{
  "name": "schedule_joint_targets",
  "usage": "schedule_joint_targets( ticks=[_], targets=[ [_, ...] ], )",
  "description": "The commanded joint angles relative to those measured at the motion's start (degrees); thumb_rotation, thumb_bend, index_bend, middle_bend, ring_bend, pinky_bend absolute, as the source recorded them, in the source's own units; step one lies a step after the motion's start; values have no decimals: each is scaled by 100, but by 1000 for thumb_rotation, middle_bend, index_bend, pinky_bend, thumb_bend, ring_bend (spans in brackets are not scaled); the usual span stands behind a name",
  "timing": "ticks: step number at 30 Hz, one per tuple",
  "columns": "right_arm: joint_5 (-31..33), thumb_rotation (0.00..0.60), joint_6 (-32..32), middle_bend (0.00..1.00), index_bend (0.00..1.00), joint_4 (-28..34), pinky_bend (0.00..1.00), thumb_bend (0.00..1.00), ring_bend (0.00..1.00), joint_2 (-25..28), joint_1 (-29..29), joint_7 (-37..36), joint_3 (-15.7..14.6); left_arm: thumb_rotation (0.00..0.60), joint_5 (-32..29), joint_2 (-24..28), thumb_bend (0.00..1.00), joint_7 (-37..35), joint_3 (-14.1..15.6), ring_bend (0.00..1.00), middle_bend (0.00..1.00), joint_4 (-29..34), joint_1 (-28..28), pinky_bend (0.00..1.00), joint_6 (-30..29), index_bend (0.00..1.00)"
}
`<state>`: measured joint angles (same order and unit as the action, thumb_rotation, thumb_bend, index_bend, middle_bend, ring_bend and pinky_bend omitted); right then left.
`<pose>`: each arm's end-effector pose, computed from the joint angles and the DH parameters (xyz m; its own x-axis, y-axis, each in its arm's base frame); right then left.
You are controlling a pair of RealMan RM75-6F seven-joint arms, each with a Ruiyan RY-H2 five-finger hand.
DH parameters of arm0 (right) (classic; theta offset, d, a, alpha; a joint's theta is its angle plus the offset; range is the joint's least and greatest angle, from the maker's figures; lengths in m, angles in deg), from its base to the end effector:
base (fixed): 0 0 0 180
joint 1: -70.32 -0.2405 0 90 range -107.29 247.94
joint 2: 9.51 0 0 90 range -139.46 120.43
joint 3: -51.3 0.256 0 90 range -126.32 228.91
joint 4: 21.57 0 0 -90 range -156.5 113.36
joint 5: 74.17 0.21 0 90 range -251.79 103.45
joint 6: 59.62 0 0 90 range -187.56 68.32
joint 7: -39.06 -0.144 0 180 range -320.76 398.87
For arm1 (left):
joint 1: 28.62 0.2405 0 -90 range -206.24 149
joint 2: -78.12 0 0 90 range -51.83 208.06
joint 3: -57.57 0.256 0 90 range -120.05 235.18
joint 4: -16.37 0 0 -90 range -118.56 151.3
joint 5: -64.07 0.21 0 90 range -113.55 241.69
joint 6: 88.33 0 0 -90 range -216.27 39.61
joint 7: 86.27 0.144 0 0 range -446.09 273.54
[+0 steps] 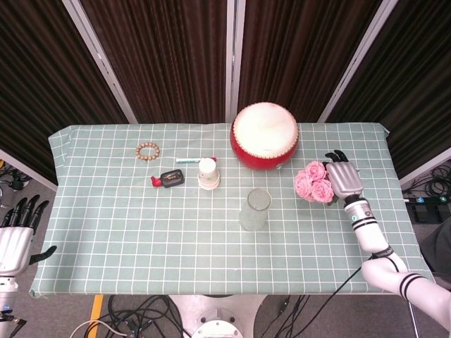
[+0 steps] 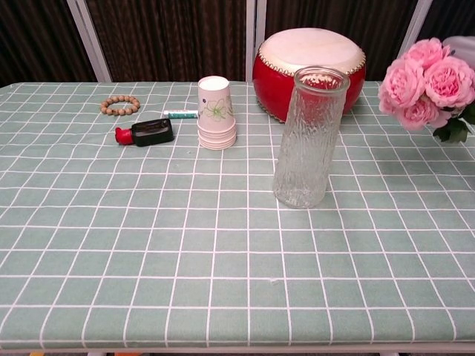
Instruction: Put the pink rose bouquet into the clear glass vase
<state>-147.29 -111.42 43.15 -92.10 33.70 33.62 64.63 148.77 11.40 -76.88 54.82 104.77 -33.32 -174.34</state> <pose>-0.2542 -0.3938 0.0712 0.3810 -0.1614 0.9104 -0.9195 -0.1695 0.3548 -0.3232 0.1805 0.1542 0.5579 -0.0094 0.8298 0.8298 0.0209 -0.5577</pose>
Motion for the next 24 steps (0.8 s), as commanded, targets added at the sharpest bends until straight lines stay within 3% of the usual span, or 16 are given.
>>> schedule_joint_targets(
  ticks=[1,5,11,24],
  targets=[
    [248,600,-436,514,726,1665,127,227,181,1107,162,-17,520,581,-12,19,0,34,5,0,25,37,5,176,5,101],
    [553,600,-580,517,725,2606,130,227,181,1689,157,137,888,584,-33,51,0,78,16,0,25,98,5,177,37,101],
    [882,600,-795,521,726,3402,151,223,203,2050,133,-97,1328,596,-29,55,0,48,17,0,25,103,-14,178,68,101],
    [1360,600,-765,534,734,4363,152,223,203,1885,244,-2368,1960,598,-65,59,0,-26,11,0,25,37,-9,176,81,100]
  ],
)
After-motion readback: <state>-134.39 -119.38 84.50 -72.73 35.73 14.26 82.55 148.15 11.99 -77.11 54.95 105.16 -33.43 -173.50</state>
